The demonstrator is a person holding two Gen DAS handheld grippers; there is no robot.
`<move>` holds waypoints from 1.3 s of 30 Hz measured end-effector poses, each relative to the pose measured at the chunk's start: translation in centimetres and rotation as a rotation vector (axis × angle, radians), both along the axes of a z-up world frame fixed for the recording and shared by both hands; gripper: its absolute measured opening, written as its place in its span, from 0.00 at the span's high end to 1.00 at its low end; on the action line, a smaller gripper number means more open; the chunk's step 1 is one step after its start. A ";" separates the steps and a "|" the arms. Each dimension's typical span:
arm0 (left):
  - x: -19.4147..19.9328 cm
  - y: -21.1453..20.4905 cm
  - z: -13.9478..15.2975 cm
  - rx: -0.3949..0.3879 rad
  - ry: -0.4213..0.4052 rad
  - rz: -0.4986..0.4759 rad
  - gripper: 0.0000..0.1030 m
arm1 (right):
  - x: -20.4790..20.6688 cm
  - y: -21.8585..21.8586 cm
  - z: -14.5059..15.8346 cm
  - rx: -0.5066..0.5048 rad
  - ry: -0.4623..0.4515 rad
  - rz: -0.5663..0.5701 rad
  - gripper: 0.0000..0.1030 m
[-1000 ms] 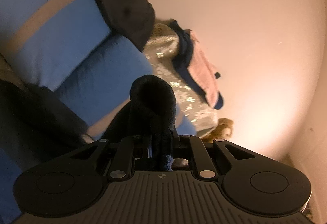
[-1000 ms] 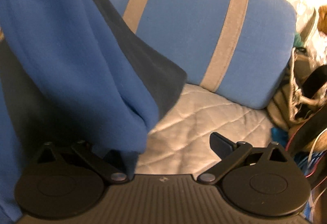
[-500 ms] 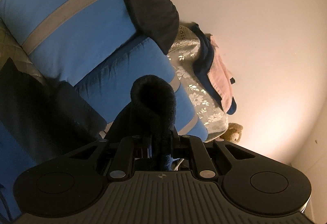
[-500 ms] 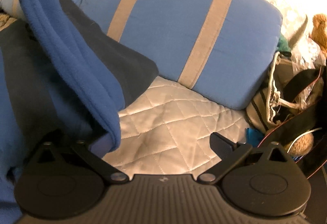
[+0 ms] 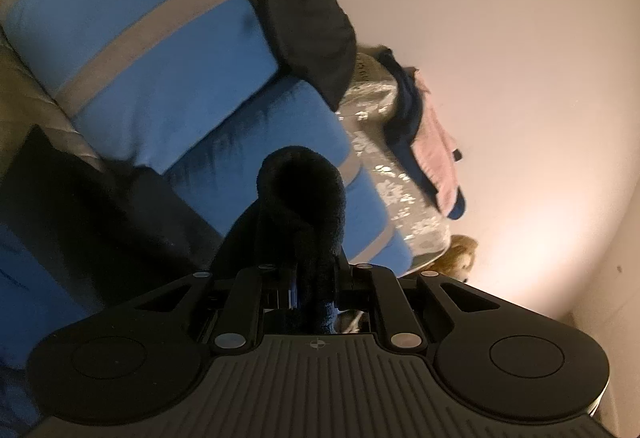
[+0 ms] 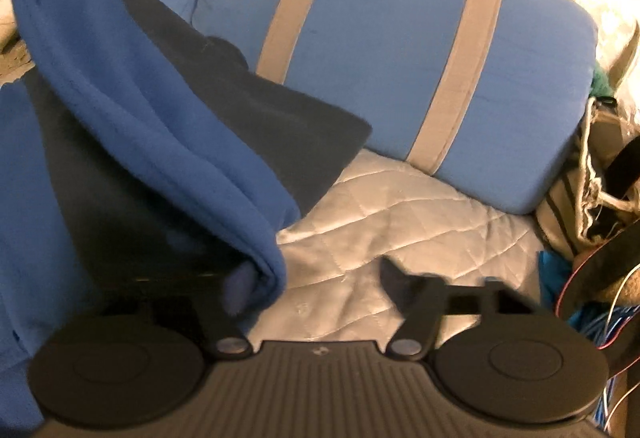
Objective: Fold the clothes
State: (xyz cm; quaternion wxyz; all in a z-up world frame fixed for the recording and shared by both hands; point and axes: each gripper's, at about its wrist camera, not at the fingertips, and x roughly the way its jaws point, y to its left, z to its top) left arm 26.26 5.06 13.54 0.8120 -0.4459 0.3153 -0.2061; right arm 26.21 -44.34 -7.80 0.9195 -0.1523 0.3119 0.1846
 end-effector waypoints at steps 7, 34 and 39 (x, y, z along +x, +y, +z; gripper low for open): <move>-1.3 3.0 -2.4 0.208 0.011 -0.011 0.86 | 0.1 0.5 -0.1 0.021 0.049 0.028 0.73; -6.1 7.6 -20.0 0.561 0.204 -0.204 0.81 | -0.4 0.8 0.3 0.058 0.072 -0.008 0.65; -6.5 7.3 -21.4 0.657 0.179 -0.215 0.67 | -0.4 0.7 0.1 0.067 0.091 -0.018 0.65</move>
